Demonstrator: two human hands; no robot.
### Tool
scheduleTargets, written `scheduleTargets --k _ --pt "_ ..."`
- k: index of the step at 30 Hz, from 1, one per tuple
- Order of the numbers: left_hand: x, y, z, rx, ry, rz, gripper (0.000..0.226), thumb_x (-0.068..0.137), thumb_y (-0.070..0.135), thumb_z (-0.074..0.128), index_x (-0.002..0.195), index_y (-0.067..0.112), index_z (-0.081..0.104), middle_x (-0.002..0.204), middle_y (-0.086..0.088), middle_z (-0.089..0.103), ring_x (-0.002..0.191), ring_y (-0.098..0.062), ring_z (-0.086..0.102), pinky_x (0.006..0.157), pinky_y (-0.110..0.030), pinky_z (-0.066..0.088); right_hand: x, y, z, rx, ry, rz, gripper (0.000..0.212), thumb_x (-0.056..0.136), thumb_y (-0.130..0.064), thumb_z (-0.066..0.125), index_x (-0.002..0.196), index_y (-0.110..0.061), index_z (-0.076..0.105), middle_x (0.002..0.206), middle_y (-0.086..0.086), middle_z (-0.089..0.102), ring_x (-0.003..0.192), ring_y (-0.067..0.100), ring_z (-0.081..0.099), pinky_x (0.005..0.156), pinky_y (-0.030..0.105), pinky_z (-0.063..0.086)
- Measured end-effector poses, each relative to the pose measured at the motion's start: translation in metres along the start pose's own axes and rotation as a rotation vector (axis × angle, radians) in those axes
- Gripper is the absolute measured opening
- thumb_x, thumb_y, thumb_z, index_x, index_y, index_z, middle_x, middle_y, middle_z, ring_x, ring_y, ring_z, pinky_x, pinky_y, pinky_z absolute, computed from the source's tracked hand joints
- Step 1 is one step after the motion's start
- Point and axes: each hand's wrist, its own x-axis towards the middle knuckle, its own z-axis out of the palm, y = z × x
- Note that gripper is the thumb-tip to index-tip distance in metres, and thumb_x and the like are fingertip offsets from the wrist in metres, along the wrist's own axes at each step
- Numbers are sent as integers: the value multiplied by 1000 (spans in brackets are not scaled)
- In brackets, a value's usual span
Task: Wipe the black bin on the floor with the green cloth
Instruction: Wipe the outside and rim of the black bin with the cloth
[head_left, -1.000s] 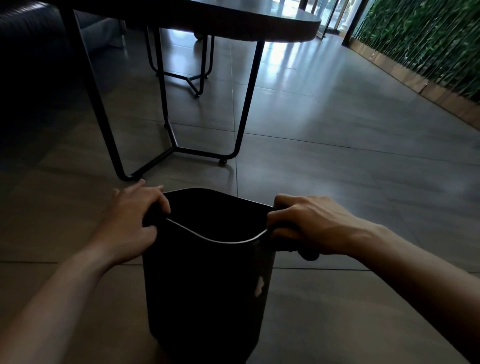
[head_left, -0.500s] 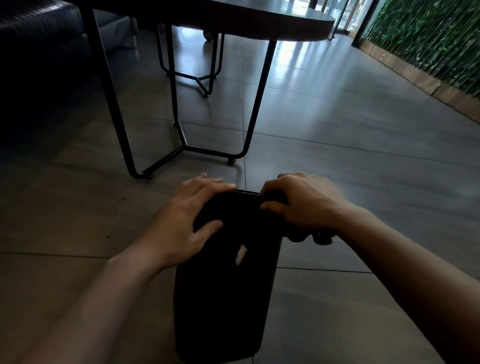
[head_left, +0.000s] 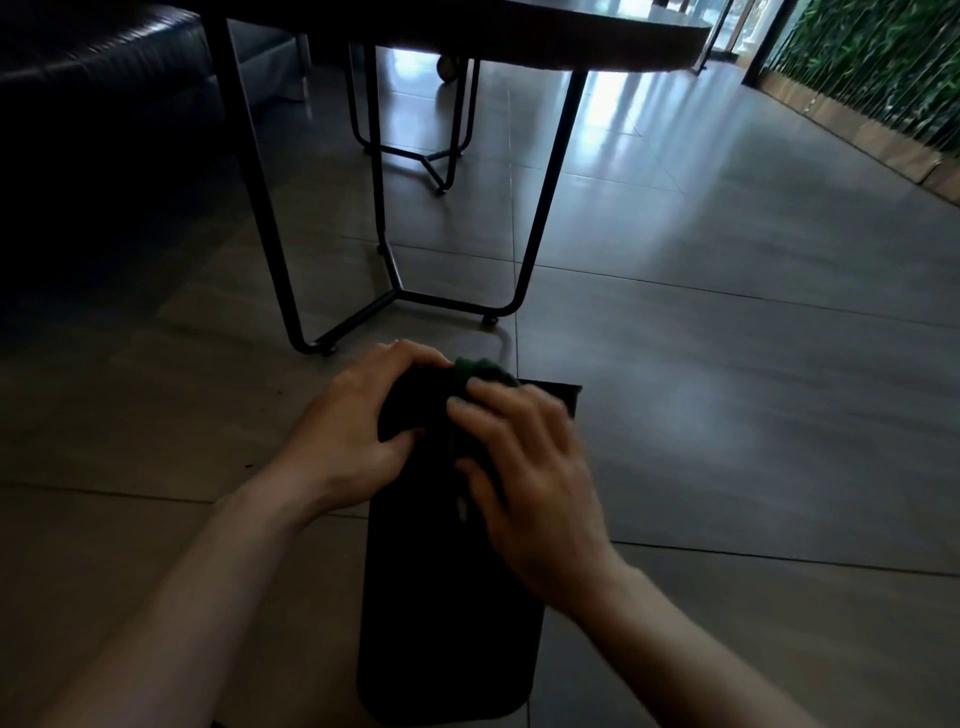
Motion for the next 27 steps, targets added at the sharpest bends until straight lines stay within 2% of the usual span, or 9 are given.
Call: scheduleTargets --k 2,4,8,11,13,16,20,23,27 --pt "-1 -4 -2 -22 5 -30 56 77 1 73 122 30 58 119 3 61 119 -18 60 102 -48 49 -24 0 17 -193 -138 -106 65 95 -45 62 153 -25 41 164 7 33 152 37 27 119 52 34" --pt "-2 -7 -5 -29 3 -60 56 78 1 73 120 33 58 119 4 61 120 -17 60 104 -48 49 -46 0 27 -251 -221 -209 76 94 -55 58 159 -27 32 170 4 21 158 37 16 124 52 25" --pt "-3 -7 -8 -17 -17 -110 56 78 7 76 118 41 54 121 14 57 121 -12 56 106 -46 48 -103 0 44 -353 -305 -575 60 105 -44 42 162 -28 28 167 0 27 156 36 23 125 52 27" --pt "-3 -4 -5 -22 -33 -91 58 79 7 76 119 42 54 121 21 54 130 -10 50 113 -45 43 -122 7 43 -506 -367 -788 56 106 -36 50 160 -30 33 166 1 24 153 34 26 124 50 32" --pt "-2 -4 -3 -32 -38 -83 57 79 9 75 120 41 54 120 23 53 134 -12 48 116 -46 39 -102 14 36 -445 -306 -723 57 107 -32 52 160 -28 32 165 5 29 152 35 29 118 48 40" --pt "2 -5 -1 -32 -40 -39 53 75 16 71 121 38 55 119 18 56 131 -13 51 115 -46 40 -48 21 22 -291 -179 -444 53 110 -31 48 160 -25 31 160 9 38 155 37 26 120 52 34" --pt "4 -4 0 -58 -36 -49 51 77 19 67 124 37 56 122 10 58 128 -14 55 110 -45 46 -4 22 16 -202 -116 -204 57 106 -43 54 157 -26 35 155 11 44 155 37 26 119 55 35" --pt "4 -4 -2 -46 -30 -64 53 76 13 72 122 36 57 121 12 57 130 -16 53 113 -47 42 -31 10 31 -196 -142 -280 44 107 -40 49 150 -30 47 153 9 48 153 36 32 119 52 34" --pt "2 -4 -5 -11 -5 -125 57 78 6 77 118 39 55 117 17 55 128 -15 53 112 -45 43 -103 -2 53 -274 -334 -699 19 109 -31 47 125 -37 55 146 0 53 144 34 44 113 46 43"
